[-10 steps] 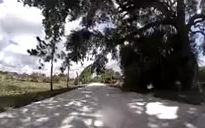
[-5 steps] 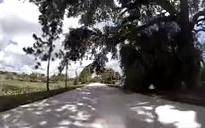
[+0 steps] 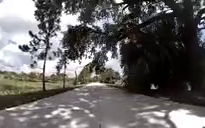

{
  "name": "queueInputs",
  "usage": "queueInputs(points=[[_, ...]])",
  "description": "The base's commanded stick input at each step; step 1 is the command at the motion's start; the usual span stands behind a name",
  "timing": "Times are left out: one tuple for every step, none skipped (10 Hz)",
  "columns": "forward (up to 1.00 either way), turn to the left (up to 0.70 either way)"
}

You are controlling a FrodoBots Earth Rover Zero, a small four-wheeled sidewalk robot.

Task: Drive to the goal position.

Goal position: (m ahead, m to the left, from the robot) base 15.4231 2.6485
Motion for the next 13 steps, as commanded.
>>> queueInputs(points=[[0.70, 0.00], [0.70, 0.00], [0.70, 0.00], [0.70, 0.00], [0.70, 0.22], [0.70, 0.35], [0.70, 0.35], [0.70, 0.12], [0.70, 0.00], [0.70, 0.00], [0.70, 0.00], [0.70, 0.00], [0.70, 0.00]])
